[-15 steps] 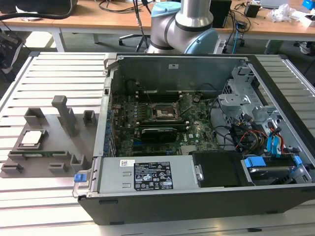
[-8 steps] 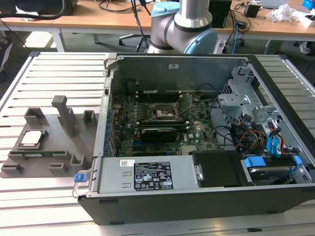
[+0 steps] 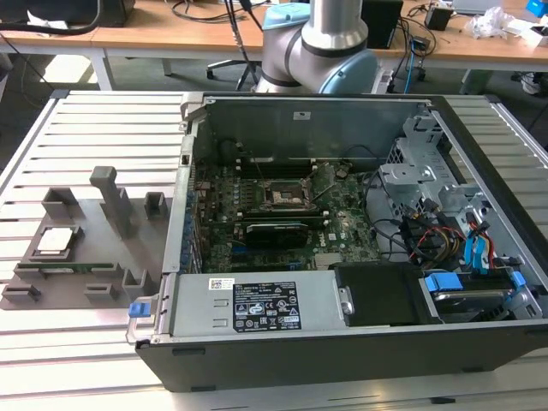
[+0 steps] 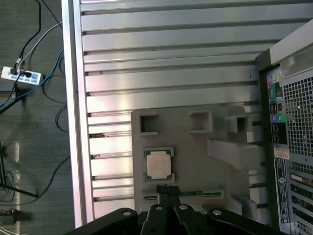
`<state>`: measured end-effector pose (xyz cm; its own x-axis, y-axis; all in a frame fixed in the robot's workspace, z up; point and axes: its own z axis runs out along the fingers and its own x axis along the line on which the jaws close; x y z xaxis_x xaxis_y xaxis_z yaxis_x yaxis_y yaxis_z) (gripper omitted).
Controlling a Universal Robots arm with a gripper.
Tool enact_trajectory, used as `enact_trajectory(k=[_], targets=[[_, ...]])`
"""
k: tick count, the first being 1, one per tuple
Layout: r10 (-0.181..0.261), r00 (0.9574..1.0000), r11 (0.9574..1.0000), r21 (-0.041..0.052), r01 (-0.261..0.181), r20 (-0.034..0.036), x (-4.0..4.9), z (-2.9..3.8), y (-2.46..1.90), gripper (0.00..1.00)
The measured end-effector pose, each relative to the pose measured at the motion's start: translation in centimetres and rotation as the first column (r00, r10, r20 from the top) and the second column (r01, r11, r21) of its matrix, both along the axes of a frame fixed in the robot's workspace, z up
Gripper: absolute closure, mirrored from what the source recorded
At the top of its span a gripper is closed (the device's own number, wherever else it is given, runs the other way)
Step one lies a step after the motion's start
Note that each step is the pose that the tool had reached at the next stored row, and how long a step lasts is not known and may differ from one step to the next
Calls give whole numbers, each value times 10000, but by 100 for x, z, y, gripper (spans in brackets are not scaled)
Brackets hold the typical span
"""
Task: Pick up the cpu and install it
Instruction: 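Reach for the cpu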
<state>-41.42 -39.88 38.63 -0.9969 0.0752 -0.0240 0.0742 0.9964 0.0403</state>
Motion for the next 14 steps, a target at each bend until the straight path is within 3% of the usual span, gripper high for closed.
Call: enact_trajectory(k=[4,7,14], targets=[[0,10000,10000,-2,0,-1,-128,-7,2,89],[1,10000,10000,-2,-1,0,-176,-10,3,89],[1,10000,10000,-2,-1,-1,-178,-10,3,89]])
